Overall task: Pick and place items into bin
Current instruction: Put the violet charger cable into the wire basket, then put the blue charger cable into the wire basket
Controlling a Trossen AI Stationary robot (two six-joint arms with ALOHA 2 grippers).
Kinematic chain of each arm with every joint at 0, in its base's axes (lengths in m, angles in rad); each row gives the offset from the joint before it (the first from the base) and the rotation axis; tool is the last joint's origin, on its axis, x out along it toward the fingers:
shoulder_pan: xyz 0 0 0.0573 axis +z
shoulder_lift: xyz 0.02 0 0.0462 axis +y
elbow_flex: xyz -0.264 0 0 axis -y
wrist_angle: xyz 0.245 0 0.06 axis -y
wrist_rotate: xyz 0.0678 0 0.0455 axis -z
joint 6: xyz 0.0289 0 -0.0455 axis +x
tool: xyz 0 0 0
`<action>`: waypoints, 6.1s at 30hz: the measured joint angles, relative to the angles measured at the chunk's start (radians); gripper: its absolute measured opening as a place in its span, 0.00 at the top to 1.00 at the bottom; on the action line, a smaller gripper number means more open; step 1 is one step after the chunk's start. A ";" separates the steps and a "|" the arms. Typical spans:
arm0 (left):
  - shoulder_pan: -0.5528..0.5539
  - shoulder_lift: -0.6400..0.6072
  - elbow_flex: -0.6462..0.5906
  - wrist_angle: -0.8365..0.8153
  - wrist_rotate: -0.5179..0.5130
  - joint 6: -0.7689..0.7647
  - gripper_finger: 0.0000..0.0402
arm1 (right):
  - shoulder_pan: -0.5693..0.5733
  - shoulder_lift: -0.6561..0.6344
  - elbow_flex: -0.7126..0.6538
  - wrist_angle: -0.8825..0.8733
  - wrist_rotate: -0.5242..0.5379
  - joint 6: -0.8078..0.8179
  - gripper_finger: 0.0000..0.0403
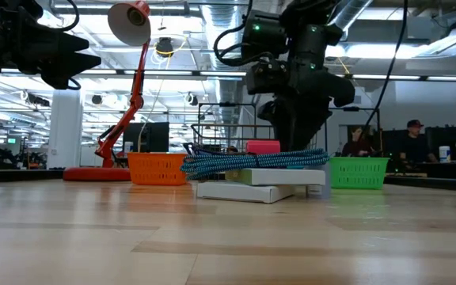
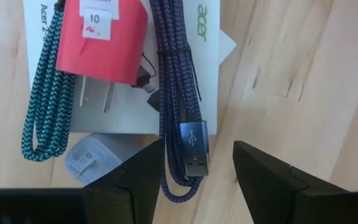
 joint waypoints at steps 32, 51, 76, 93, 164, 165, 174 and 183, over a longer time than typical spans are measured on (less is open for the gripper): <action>0.000 0.000 0.000 0.000 0.000 0.000 0.42 | -0.002 0.000 -0.003 -0.001 -0.001 -0.007 0.94; 0.000 0.000 0.000 0.000 0.000 0.000 0.42 | -0.002 0.000 -0.003 -0.001 -0.001 -0.007 0.99; 0.000 0.000 0.000 0.000 0.000 0.000 0.42 | -0.002 0.000 0.100 -0.112 0.001 -0.008 1.00; 0.000 0.000 0.000 0.000 0.000 0.000 0.42 | -0.010 0.000 0.187 -0.204 0.057 -0.034 1.00; 0.000 0.000 0.000 0.000 0.000 0.000 0.42 | -0.497 -0.001 0.578 -0.342 0.065 -0.183 0.90; 0.000 0.000 0.000 0.000 0.000 0.000 0.42 | -0.497 -0.001 0.578 -0.341 0.065 -0.183 0.89; 0.000 0.000 0.000 0.000 0.000 0.000 0.42 | -0.497 -0.001 0.578 -0.338 0.067 -0.168 0.89; 0.000 0.000 0.000 0.000 0.000 0.000 0.42 | -0.468 -0.001 0.577 -0.461 0.050 -0.124 0.89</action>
